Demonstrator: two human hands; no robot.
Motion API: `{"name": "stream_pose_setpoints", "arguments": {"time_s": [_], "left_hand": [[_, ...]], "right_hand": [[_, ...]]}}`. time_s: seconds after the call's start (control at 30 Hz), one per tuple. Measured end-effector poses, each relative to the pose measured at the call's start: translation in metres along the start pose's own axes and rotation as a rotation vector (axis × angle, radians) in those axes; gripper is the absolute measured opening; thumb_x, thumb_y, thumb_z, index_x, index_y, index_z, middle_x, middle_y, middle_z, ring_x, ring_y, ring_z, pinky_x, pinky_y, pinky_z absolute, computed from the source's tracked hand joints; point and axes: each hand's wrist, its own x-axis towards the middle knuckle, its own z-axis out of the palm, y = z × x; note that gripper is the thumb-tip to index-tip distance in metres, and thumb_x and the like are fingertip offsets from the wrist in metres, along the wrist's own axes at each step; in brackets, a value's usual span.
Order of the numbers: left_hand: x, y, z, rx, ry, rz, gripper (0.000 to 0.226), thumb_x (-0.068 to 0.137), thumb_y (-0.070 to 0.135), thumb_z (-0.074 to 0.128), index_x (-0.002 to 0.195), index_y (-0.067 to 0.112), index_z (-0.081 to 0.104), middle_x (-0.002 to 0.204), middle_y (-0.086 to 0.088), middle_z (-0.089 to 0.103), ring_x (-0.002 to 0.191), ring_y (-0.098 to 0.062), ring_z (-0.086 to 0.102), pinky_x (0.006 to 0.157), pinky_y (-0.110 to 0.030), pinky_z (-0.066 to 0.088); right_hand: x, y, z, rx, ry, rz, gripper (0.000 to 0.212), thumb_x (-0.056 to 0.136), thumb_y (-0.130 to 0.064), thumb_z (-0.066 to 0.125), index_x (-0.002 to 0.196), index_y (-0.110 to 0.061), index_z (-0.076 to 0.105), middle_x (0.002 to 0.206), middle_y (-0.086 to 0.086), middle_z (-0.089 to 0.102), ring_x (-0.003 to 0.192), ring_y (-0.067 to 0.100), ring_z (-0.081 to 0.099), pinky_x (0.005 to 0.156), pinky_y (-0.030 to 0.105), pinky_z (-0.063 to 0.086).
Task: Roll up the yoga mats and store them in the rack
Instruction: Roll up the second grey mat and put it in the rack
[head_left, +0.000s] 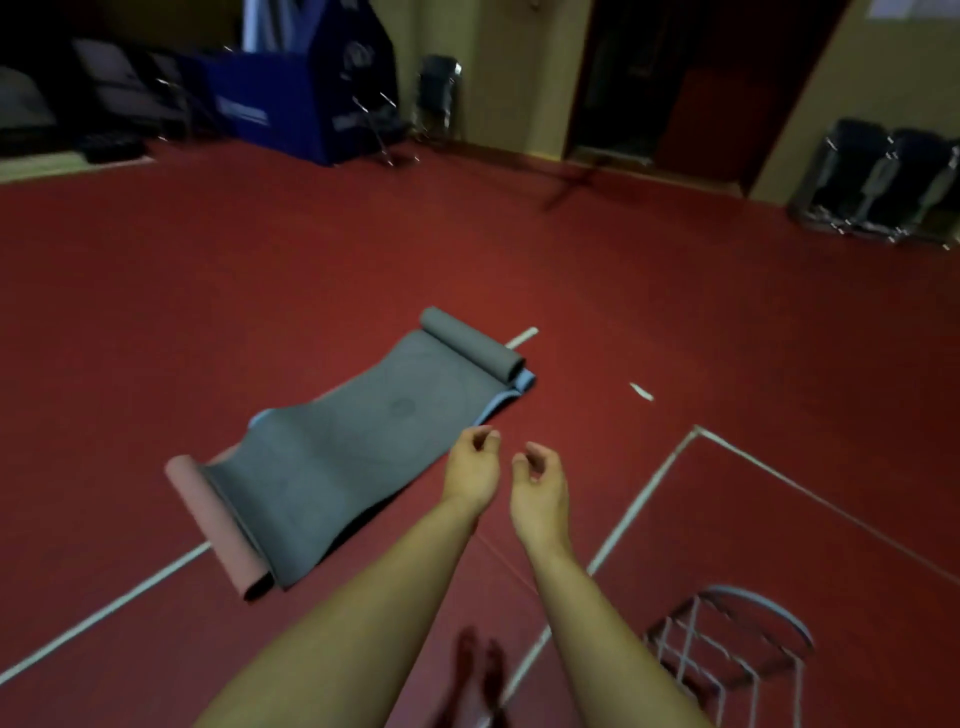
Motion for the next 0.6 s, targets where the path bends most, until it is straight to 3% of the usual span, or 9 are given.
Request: {"name": "stream_pose_setpoints", "arguments": {"time_s": [0.07,0.2,0.4,0.6], "left_hand": [[0.02,0.012,-0.057,-0.038,0.059,0.021,0.022,0.105,0.026,0.054,0.122,0.014,0.063,0.122,-0.01,0.068,0.117,-0.033,0.064,0.104,-0.054,0.051],[0.048,0.036,-0.18,-0.083,0.153,0.098,0.027,0.107,0.028,0.052,0.127,0.013,0.062,0.123,-0.007,0.067,0.115,-0.028,0.064,0.103,-0.052,0.052],[0.096,0.042,-0.363,-0.026,0.281,0.179,0.01,0.103,0.031,0.056,0.107,0.026,0.064,0.109,0.001,0.069,0.105,-0.026,0.068,0.095,-0.052,0.055],[0.132,0.033,-0.482,0.018,0.327,0.195,0.017,0.103,0.036,0.057,0.112,0.025,0.066,0.113,0.002,0.07,0.107,-0.024,0.069,0.097,-0.047,0.054]], "right_hand": [[-0.008,-0.033,0.05,0.003,-0.068,-0.044,0.025,0.104,-0.014,0.056,0.128,-0.008,0.06,0.119,0.002,0.064,0.104,0.014,0.059,0.087,0.021,0.04],[-0.031,-0.096,0.151,-0.003,-0.174,-0.123,0.029,0.105,-0.02,0.055,0.133,-0.012,0.058,0.12,-0.006,0.059,0.108,0.008,0.055,0.09,0.021,0.039],[-0.064,-0.154,0.294,-0.031,-0.29,-0.197,0.028,0.105,-0.026,0.054,0.132,-0.019,0.057,0.126,-0.006,0.062,0.111,0.012,0.06,0.096,0.028,0.045],[-0.071,-0.185,0.403,-0.072,-0.409,-0.211,0.025,0.105,-0.027,0.054,0.129,-0.022,0.058,0.122,-0.006,0.064,0.105,0.012,0.061,0.088,0.025,0.043]]}}
